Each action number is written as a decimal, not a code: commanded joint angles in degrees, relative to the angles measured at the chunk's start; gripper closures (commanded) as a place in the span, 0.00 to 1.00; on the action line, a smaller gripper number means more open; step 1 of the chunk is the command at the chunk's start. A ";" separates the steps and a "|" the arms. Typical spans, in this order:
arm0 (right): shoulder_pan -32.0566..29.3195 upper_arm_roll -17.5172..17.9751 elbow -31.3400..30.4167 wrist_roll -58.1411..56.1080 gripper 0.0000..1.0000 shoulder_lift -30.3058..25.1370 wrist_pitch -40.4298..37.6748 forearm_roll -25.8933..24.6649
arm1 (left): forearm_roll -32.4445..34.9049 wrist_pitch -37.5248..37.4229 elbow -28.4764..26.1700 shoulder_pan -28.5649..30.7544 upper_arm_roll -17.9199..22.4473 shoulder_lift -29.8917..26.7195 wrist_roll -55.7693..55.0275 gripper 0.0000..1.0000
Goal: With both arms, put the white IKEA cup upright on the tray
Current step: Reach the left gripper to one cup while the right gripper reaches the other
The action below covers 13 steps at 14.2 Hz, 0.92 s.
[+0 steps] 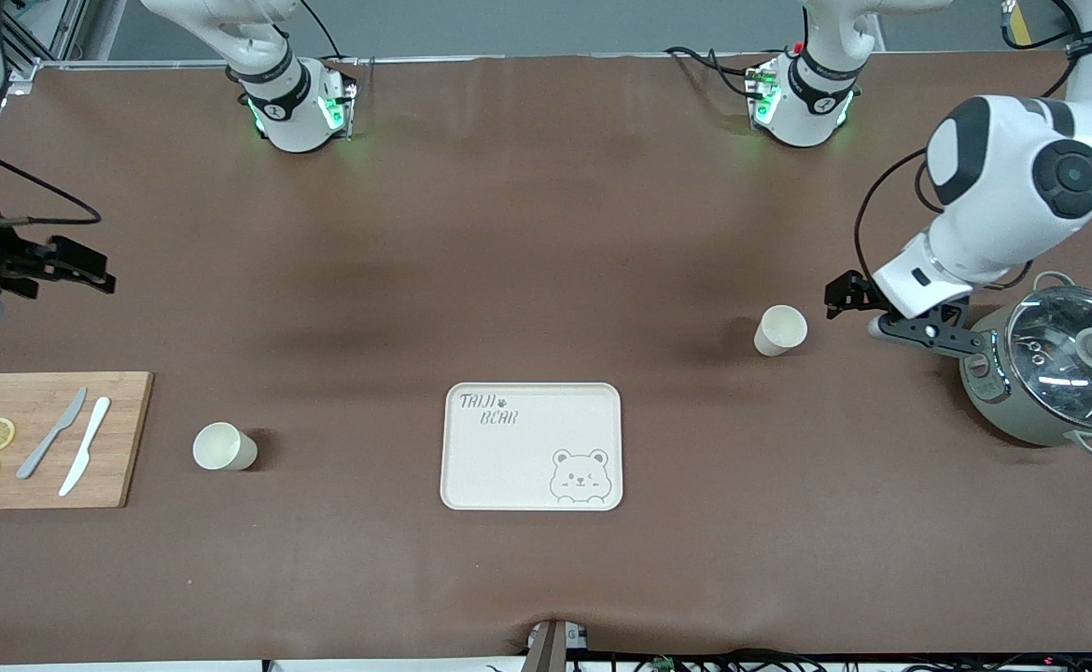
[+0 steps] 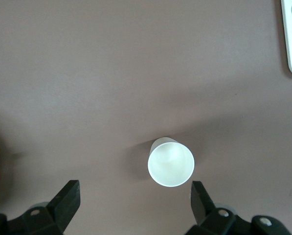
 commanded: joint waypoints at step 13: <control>3.43 -0.20 0.82 7.66 0.00 19.44 21.03 2.44 | -0.51 23.32 -14.43 0.19 -1.38 5.95 -0.13 0.00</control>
